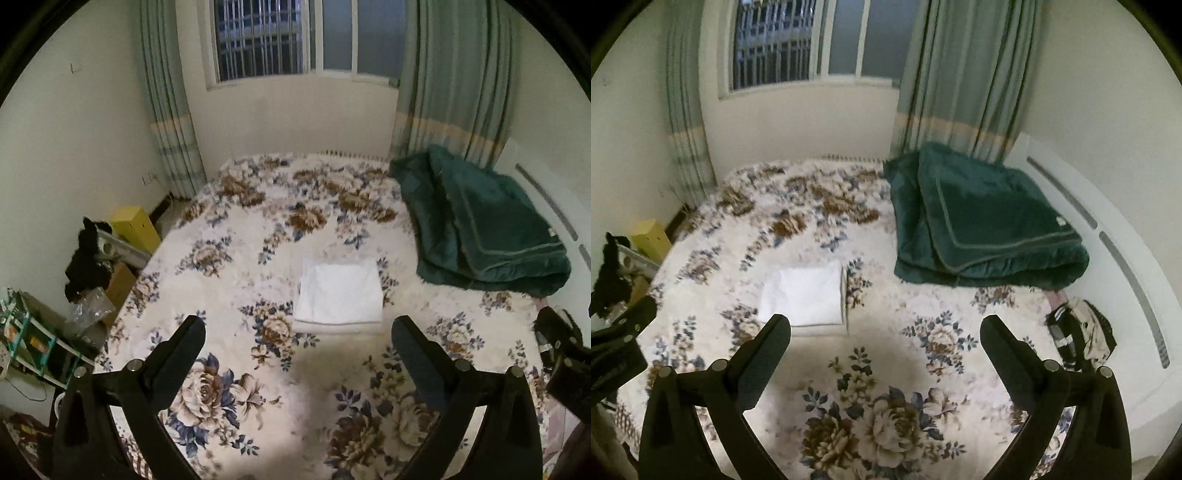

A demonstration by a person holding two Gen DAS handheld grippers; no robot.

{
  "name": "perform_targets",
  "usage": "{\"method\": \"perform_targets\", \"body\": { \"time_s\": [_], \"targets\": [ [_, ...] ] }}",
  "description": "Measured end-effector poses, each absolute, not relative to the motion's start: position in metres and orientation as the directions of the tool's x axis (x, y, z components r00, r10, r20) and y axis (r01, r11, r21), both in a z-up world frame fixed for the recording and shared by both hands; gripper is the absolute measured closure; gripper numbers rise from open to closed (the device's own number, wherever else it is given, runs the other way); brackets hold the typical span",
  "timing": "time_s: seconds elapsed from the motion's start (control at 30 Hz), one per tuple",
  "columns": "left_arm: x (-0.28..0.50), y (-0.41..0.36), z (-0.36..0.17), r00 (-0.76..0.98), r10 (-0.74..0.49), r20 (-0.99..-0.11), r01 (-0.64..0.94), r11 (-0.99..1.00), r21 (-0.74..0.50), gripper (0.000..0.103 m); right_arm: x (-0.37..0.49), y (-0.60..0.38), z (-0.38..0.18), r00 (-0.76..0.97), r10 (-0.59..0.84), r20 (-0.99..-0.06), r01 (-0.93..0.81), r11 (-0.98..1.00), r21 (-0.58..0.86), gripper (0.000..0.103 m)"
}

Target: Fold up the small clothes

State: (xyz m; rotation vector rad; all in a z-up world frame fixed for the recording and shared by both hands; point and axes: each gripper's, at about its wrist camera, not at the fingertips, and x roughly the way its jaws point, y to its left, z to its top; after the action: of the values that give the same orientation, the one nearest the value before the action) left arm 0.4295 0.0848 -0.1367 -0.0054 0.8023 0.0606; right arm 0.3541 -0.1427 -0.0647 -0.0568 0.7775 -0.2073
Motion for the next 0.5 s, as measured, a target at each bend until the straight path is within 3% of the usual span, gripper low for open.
{"method": "perform_targets", "body": {
  "time_s": [0.23, 0.5],
  "targets": [
    [0.374, 0.084, -0.083, 0.743, 0.026, -0.668, -0.041, 0.999, -0.007, 0.0, 0.266, -0.137, 0.014, 0.767, -0.178, -0.616, 0.147, 0.984, -0.1, 0.0],
    [0.329, 0.082, -0.049, 0.782, 0.007, -0.623, -0.021, 1.0, -0.015, 0.0, 0.211, -0.135, 0.056, 0.797, -0.152, -0.584, 0.13, 0.988, -0.08, 0.0]
  ]
}}
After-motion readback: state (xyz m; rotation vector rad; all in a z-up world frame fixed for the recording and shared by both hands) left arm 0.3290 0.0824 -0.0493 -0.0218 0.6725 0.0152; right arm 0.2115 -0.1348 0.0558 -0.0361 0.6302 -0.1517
